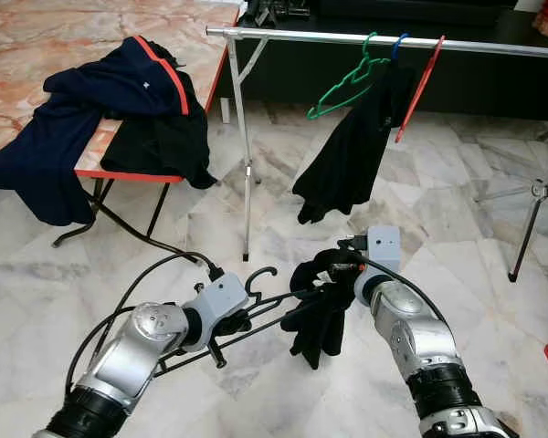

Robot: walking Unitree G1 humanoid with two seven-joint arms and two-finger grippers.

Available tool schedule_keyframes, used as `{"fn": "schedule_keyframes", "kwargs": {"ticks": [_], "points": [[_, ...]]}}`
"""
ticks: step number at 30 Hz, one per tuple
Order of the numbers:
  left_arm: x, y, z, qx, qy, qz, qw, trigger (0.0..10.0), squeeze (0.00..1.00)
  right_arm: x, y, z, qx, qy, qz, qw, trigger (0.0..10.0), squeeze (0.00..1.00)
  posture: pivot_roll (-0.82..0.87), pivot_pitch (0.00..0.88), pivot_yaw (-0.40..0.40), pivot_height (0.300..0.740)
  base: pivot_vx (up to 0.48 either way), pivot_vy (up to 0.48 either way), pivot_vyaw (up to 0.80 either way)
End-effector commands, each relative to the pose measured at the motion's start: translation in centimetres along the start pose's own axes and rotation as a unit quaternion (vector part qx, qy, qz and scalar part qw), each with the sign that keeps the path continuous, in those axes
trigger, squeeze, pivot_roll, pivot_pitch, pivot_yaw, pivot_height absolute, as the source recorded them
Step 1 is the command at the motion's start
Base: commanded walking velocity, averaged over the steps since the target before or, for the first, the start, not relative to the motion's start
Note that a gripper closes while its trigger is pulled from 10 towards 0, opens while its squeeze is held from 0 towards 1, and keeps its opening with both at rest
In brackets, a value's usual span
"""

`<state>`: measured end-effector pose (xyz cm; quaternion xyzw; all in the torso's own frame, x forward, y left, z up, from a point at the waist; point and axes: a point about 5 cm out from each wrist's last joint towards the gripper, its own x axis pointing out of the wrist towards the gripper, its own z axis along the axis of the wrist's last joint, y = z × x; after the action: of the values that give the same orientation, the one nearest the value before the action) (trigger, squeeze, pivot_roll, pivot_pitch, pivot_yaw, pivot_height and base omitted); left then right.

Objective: Hang hanger

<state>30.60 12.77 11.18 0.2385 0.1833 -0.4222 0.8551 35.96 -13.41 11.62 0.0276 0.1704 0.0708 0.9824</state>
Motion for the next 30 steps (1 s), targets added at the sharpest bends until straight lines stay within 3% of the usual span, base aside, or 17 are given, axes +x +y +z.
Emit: {"fn": "schedule_keyframes", "kwargs": {"ticks": [1, 7, 15, 30], "points": [[0.1, 0.0, 0.4, -0.001, -0.014, -0.001, 1.000, 10.0, 0.00, 0.0, 0.2, 0.7, 0.000, -0.015, 0.004, 1.000, 10.0, 0.00, 0.03, 0.210, -0.033, 0.740, 0.000, 0.000, 0.00], [0.1, 0.2, 1.2, -0.006, -0.035, 0.007, 0.999, 10.0, 0.00, 0.0, 0.3, 0.6, 0.001, -0.012, 0.005, 1.000, 10.0, 0.00, 0.03, 0.210, -0.033, 0.740, 0.000, 0.000, 0.00], [-0.4, 1.0, 0.0, 0.015, 0.007, 0.027, 1.000, 10.0, 0.00, 0.1, 0.2, 0.5, 0.003, -0.012, 0.001, 1.000, 10.0, 0.00, 0.04, 0.201, -0.032, 0.740, 0.000, 0.000, 0.00], [-0.6, 1.4, 0.1, 0.007, -0.004, 0.043, 0.999, 10.0, 0.00, 0.0, 0.5, 0.5, 0.002, -0.012, 0.006, 1.000, 10.0, 0.00, 0.04, 0.203, -0.035, 0.740, 0.000, 0.000, 0.00]]}}
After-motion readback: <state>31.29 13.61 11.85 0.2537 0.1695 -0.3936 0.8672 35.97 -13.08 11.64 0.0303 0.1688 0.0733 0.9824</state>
